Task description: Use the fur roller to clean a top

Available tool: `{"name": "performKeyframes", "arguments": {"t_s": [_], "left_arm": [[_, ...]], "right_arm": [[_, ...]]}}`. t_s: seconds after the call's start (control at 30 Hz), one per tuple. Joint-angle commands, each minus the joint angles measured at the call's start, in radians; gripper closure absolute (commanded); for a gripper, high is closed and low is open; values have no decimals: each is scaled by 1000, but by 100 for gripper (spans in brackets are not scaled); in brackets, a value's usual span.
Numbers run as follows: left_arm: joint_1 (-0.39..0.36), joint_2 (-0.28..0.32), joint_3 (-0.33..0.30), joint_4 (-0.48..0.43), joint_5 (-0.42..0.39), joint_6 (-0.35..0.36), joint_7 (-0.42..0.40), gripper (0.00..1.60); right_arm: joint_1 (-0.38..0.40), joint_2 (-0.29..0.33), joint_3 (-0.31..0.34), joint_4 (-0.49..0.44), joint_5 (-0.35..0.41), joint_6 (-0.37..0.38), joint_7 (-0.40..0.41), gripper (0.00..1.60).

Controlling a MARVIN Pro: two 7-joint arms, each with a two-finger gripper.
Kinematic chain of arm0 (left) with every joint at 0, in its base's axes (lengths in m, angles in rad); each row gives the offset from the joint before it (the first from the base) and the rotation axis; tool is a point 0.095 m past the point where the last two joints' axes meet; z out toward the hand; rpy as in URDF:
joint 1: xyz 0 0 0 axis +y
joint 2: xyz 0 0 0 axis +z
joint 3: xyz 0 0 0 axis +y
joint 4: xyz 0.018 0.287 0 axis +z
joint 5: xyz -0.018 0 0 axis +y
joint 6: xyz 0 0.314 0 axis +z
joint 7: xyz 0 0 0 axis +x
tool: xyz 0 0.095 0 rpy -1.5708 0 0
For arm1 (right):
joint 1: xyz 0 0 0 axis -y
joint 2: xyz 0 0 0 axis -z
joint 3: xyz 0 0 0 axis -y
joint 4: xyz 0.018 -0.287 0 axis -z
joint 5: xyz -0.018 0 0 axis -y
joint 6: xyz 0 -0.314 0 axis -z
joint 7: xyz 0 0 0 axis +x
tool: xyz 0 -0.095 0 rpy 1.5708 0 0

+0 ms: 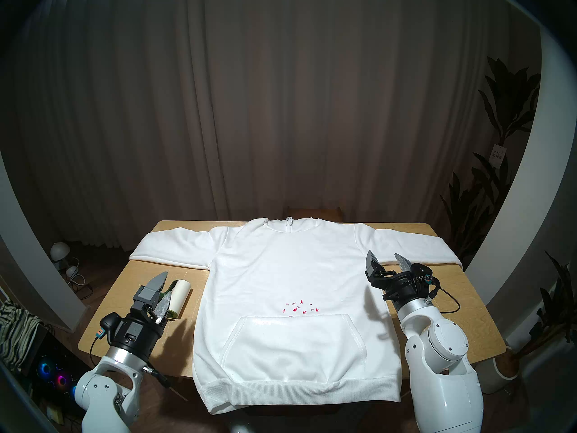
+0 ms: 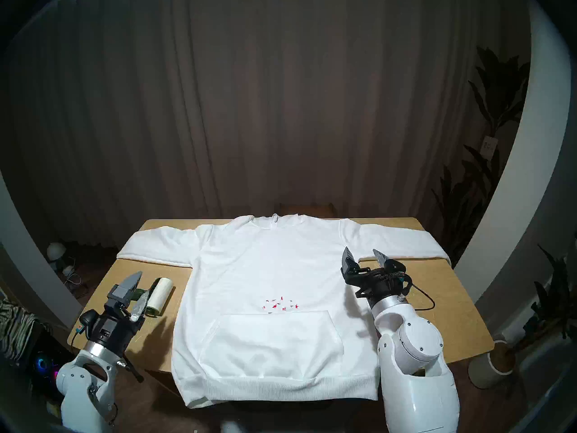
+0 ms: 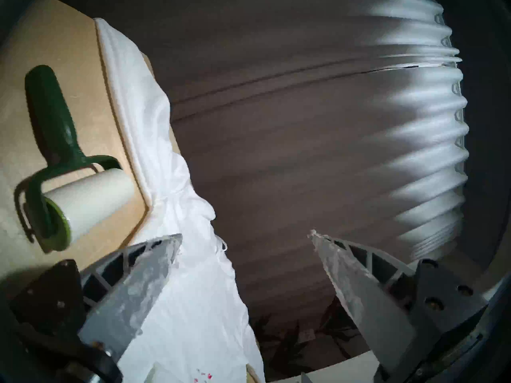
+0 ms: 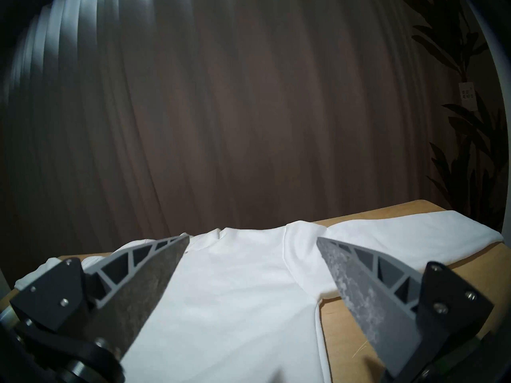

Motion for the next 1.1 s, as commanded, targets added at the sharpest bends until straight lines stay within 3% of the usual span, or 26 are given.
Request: {"name": "performKeyframes", "arguments": {"t_s": [0.0, 0.3, 0.57, 0.87, 0.9, 0.93, 1.07], "left_arm": [[-28, -16, -58, 2, -57, 0, 106, 0], [-86, 28, -78, 34, -89, 31, 216, 0], [-145, 17, -136, 77, -186, 32, 349, 0], [-154, 22, -140, 75, -187, 23, 395, 0], [-158, 23, -145, 74, -205, 31, 411, 0], [-168, 26, -160, 76, -277, 70, 458, 0], [-201, 23, -185, 82, -340, 63, 539, 0]], "right_arm": [[8, 46, 21, -3, 3, -62, 62, 0], [17, 36, 61, -8, 20, -110, 69, 0], [9, 24, 62, -15, 0, -123, 46, 0], [8, 19, 60, -16, -11, -128, 37, 0], [8, 19, 60, -16, -11, -129, 36, 0], [8, 19, 59, -16, -12, -128, 36, 0], [9, 18, 59, -16, -14, -128, 35, 0]]}}
